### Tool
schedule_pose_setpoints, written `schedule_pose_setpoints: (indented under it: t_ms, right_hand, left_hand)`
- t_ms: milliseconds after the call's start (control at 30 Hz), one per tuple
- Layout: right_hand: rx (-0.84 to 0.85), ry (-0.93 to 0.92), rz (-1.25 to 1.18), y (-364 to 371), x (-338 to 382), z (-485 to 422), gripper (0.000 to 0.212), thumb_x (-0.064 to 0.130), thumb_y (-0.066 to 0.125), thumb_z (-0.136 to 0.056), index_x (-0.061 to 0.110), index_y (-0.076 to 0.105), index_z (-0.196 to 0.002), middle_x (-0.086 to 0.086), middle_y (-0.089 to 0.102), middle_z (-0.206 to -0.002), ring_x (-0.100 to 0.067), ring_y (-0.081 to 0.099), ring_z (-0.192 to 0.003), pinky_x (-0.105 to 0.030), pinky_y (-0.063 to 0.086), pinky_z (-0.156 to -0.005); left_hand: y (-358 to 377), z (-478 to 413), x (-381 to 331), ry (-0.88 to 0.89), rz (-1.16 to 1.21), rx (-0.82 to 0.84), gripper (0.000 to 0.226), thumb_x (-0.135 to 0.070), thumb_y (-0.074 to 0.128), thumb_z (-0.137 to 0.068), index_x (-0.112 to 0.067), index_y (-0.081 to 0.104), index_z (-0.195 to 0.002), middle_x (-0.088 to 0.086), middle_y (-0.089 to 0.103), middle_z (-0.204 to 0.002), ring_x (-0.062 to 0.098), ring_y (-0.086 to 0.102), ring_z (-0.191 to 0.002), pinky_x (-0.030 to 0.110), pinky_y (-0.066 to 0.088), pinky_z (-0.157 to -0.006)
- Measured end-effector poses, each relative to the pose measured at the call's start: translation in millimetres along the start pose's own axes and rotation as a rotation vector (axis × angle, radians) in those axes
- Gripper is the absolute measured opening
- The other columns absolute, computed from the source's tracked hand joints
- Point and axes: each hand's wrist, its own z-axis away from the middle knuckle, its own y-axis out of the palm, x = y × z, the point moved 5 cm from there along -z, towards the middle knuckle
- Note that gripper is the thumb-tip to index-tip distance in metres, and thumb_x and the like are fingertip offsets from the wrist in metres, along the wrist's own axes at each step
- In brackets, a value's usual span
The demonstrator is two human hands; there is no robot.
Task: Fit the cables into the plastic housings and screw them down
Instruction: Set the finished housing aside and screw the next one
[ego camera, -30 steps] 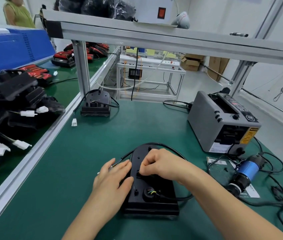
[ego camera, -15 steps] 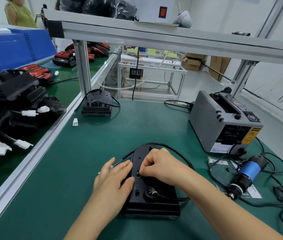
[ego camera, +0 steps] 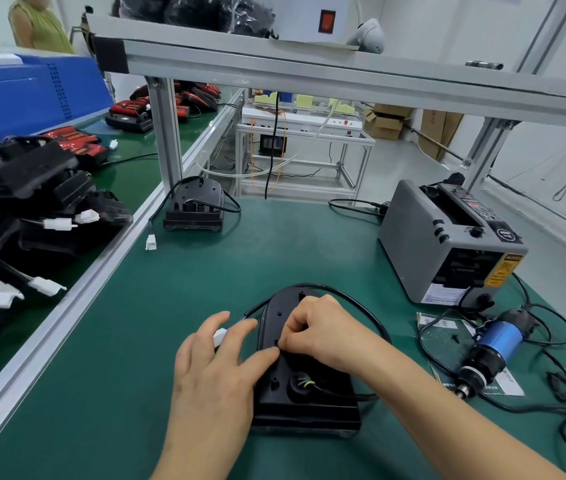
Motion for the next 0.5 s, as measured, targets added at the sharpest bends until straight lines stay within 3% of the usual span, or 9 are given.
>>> schedule_pose_setpoints:
  t_ms: [200,333,500]
  right_hand:
    - [0.000,0.009,0.055,0.0,2.9,0.5,0.020,0.031,0.065,-0.081,0.030,0.056,-0.063,0.006,0.054,-0.096,-0.017,0.039,-0.110,-0.036,0.039,-0.097]
    - [-0.001,0.003,0.087,-0.1,3.2,0.1,0.024,0.031,0.064,-0.081,0.030,0.051,-0.061,0.005,0.054,-0.099,-0.017,0.039,-0.109,-0.036,0.039,-0.096]
    - [-0.023,-0.021,0.064,-1.0,-2.0,-4.0,0.023,0.032,0.066,-0.081,0.032,0.049,-0.065,0.010,0.049,-0.090,-0.016,0.039,-0.107,-0.034,0.040,-0.093]
  left_hand:
    - [1.9,0.7,0.3,0.059,-0.056,-0.027,0.045,-0.008,0.038,-0.071,-0.031,0.074,-0.085,0.003,0.066,-0.115,0.032,0.045,-0.116,0.043,0.031,-0.093]
    - [1.8,0.7,-1.3,0.108,-0.089,-0.042,0.041,-0.002,0.057,-0.059,-0.030,0.074,-0.084,0.003,0.067,-0.113,0.033,0.045,-0.116,0.043,0.031,-0.094]
    - [0.9,-1.2,-4.3,0.101,-0.091,-0.011,0.041,-0.009,0.039,-0.071,-0.029,0.073,-0.082,0.002,0.067,-0.113,0.033,0.046,-0.115,0.042,0.031,-0.094]
